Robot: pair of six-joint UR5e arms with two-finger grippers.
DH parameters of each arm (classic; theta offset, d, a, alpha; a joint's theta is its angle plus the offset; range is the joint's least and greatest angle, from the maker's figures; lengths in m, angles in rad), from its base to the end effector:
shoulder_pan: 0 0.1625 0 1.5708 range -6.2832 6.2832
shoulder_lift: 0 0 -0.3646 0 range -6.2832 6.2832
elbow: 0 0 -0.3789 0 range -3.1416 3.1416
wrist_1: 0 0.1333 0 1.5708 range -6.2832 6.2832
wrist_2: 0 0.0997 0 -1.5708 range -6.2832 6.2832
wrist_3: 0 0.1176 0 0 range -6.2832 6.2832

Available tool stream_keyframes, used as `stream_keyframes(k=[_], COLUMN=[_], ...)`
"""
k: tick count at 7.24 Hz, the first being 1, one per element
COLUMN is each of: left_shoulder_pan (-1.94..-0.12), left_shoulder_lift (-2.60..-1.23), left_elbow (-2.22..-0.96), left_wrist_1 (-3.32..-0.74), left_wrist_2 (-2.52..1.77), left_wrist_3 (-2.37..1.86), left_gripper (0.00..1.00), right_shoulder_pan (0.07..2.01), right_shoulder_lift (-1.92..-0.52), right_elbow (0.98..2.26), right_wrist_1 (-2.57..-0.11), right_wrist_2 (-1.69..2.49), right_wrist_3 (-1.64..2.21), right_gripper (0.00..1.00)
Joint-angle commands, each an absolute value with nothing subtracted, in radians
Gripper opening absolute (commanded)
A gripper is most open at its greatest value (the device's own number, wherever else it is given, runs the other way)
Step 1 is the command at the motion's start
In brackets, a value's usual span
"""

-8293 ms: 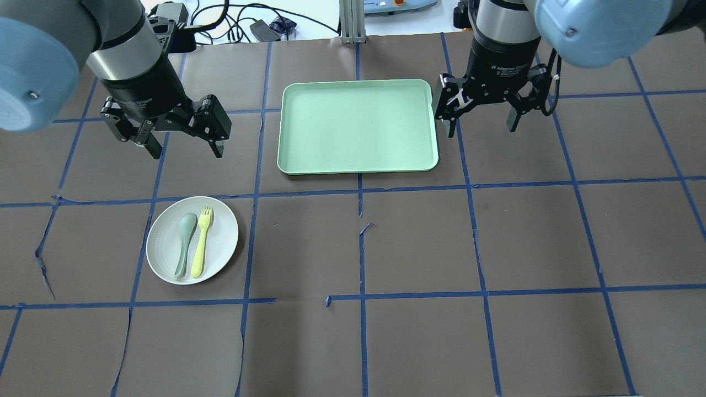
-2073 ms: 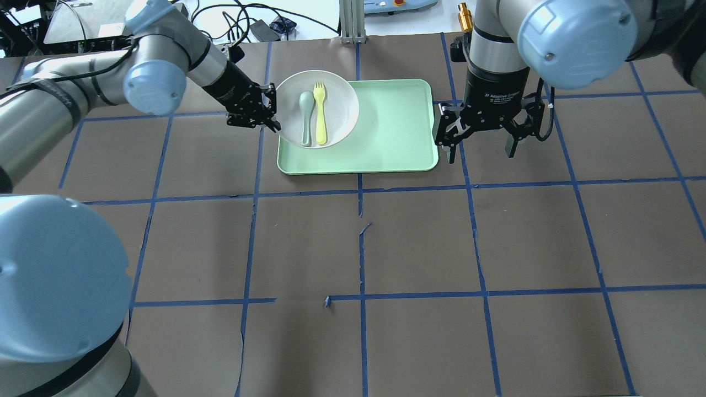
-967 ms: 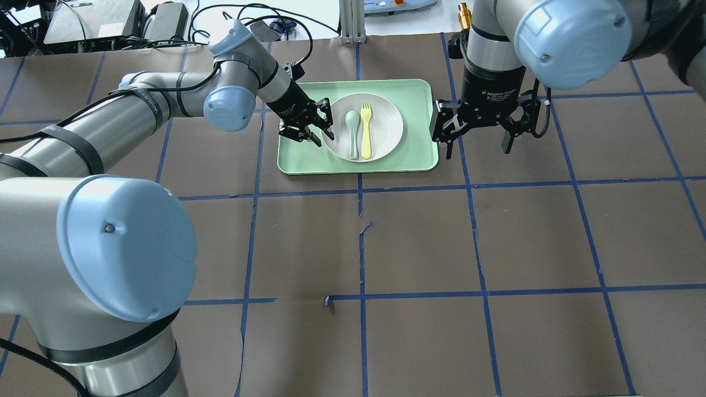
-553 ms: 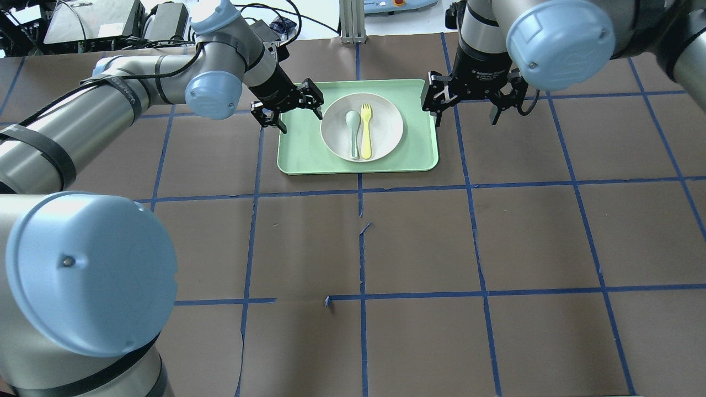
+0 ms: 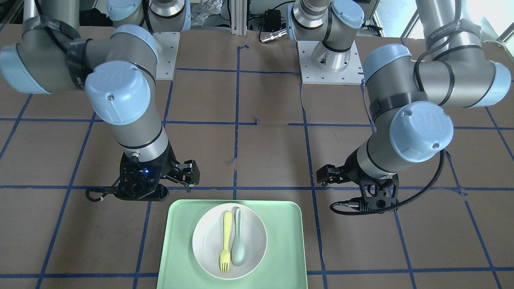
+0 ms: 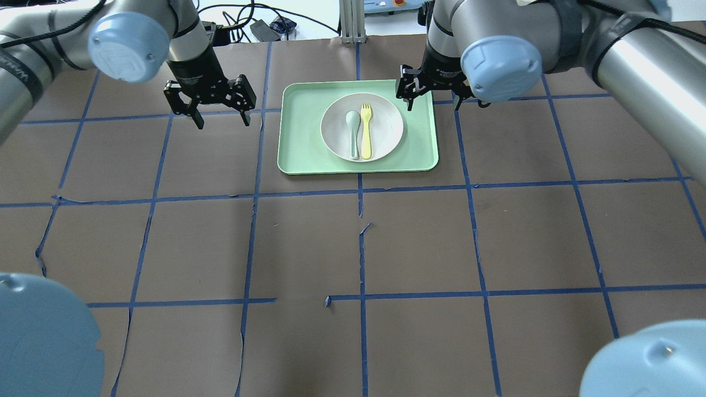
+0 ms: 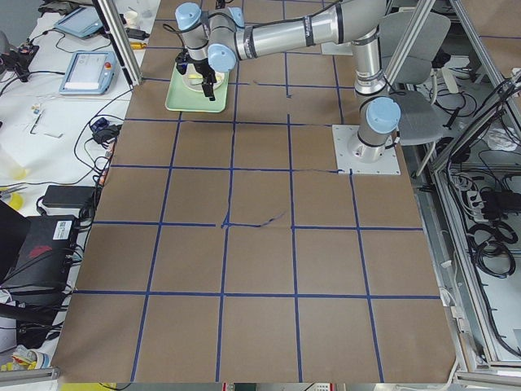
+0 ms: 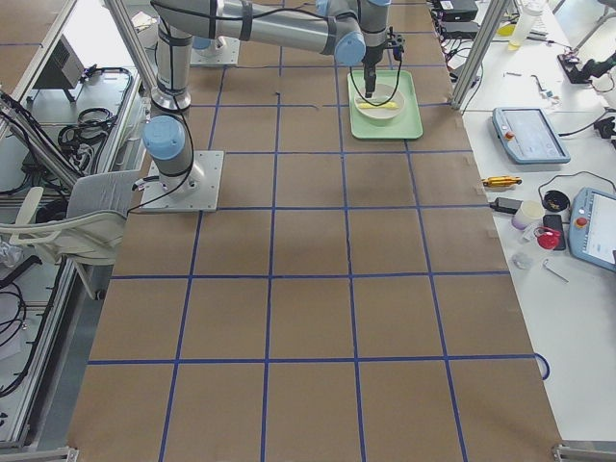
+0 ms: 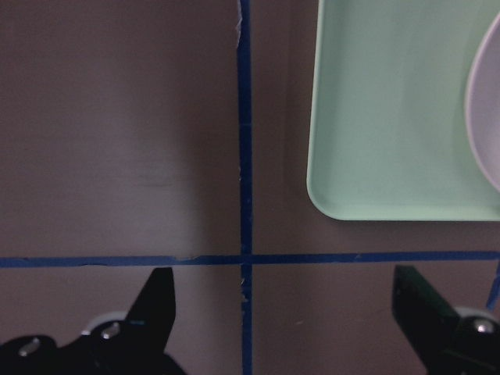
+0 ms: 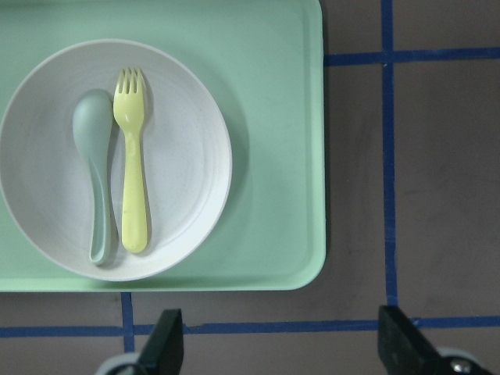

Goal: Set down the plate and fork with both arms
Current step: 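Release the plate and raise the left gripper while the right gripper moves over the plate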

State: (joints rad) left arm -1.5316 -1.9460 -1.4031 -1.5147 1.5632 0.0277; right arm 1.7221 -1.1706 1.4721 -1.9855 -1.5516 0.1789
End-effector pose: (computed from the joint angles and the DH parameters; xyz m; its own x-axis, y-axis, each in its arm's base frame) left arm -0.1112 -0.5900 0.2924 -0.9998 -0.0130 0.0117 -0.0111 0.9885 0.1506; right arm 0.2269 -0.5887 0.2802 -0.9989 0.0244 -0.0389 0.0285 0.9938 -0.1078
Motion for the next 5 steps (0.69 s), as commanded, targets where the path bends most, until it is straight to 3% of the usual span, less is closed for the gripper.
stream_keyframes(k=[1,5], left_shoulder_pan=[-1.516,-1.517], left_shoulder_lift=[-1.876,-1.856], left_elbow=[-1.408,-1.470], left_wrist_1=[-1.612,-1.615], left_wrist_2=[1.595,1.595], left_wrist_3=[0.041,0.041], left_gripper=[1.00,1.00], right_shoulder_pan=[1.770,1.786], right_shoulder_lift=[-1.038,-0.896], right_elbow=[1.396,1.335], right_wrist_1=[-2.069,-2.156], right_wrist_2=[-1.540,-1.456], right_wrist_3=[0.218,0.222], right_gripper=[0.64,0.61])
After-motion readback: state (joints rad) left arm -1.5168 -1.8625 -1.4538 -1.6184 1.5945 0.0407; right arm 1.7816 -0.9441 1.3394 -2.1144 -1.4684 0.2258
